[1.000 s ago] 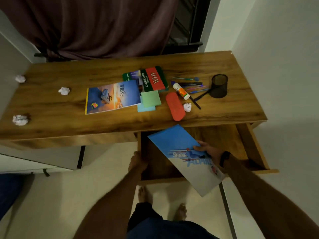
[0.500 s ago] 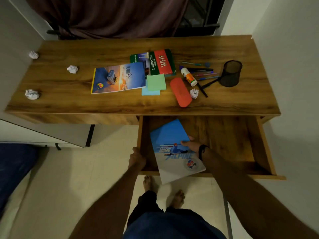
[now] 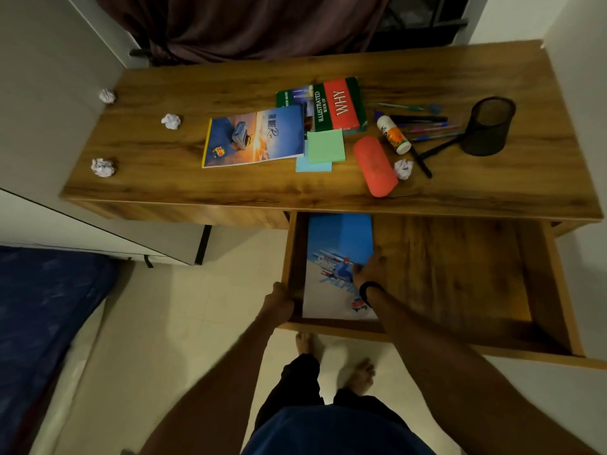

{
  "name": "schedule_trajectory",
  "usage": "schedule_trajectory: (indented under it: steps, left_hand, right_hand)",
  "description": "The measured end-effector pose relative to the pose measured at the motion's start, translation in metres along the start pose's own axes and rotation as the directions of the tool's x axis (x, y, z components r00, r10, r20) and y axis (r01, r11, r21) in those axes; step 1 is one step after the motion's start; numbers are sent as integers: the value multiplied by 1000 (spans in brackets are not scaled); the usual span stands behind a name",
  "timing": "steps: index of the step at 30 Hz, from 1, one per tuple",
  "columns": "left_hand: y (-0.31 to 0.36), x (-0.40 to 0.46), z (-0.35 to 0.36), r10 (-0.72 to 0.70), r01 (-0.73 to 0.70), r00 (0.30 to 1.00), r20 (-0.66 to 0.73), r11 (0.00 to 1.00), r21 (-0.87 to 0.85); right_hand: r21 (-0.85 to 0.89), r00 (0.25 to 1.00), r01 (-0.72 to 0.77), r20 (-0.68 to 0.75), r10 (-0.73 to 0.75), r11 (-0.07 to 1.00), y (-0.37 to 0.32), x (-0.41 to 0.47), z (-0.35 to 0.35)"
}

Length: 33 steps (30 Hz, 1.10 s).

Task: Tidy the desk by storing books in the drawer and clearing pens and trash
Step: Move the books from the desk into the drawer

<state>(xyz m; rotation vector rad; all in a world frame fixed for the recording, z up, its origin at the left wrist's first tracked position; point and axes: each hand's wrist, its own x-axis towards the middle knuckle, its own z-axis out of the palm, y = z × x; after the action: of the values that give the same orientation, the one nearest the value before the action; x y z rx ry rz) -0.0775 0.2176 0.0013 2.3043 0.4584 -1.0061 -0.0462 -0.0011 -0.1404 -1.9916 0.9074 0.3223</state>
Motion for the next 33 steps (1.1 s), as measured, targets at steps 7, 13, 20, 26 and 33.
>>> schedule_trajectory:
  steps: [7,13,20,26,33]
  left_hand:
    - [1,3,1,9,-10,1000,-18,998,-56]
    - [6,3,-6,36,-39,998,-50,997,-61]
    - [43,17,-64,389,-391,833,-394,917,80]
    - [104,66,-157,502,-473,741,-445,862,183]
    - [176,166,-271,534,-458,792,-296,841,289]
  right_hand:
    - [-486,995,98,70,-73,868,-35,-74,-11]
    - [-685,907,421,318,-276,595,-32,-85,-19]
    - [-277,706,707,322,-630,651,-132,-90,-37]
    - [-93,796,605,90,-598,791,-257,-60,-45]
    - [627,909,-282,416,-6,726,-368,-31,-6]
